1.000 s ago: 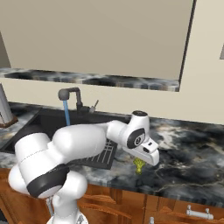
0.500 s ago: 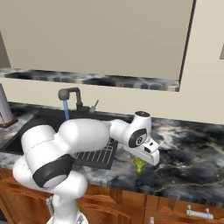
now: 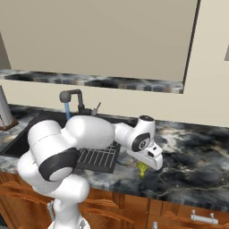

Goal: Turn on the sink faucet. Then move the broccoli from the counter to the sink. Turn off the sink. Move the vegetable from the sink to the pot next to the stove. Finally move the pot to the rear left burner.

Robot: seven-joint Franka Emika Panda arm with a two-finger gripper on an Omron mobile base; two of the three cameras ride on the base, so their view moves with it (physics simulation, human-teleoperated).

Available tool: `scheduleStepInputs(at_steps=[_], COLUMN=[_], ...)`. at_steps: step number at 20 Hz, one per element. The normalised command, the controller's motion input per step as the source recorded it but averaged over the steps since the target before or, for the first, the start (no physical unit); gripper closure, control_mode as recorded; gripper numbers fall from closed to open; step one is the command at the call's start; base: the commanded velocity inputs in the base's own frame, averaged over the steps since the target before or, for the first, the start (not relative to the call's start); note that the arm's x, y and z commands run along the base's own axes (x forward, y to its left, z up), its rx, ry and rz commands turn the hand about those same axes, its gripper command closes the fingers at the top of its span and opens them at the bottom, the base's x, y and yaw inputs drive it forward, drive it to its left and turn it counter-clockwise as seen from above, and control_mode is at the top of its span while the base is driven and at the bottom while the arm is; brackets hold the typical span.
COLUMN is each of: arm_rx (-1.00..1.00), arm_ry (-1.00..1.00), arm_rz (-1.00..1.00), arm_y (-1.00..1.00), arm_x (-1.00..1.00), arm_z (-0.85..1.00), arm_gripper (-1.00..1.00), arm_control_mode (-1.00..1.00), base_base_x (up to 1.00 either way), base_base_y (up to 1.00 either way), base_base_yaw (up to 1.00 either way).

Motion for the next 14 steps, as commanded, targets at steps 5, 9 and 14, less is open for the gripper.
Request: scheduleStepInputs(at_steps=[5, 9, 14], arm_rx=[0.01, 0.01, 0.02], arm_ry=[0.01, 0.0, 0.0], arm_rz=[0.0, 0.0, 0.0], arm_y=[0.0, 0.0, 0.0], arm_x=[0.04, 0.01, 0.0], arm_z=[-0.16, -0.13, -0.13], arm_gripper=[-1.0, -1.0, -1.0], arm_control_mode=[-1.0, -1.0, -1.0], base_base_x=[0.0, 0.0, 0.0], base_base_y=[0.0, 0.0, 0.0], base_base_yaw=[0.0, 0.0, 0.0])
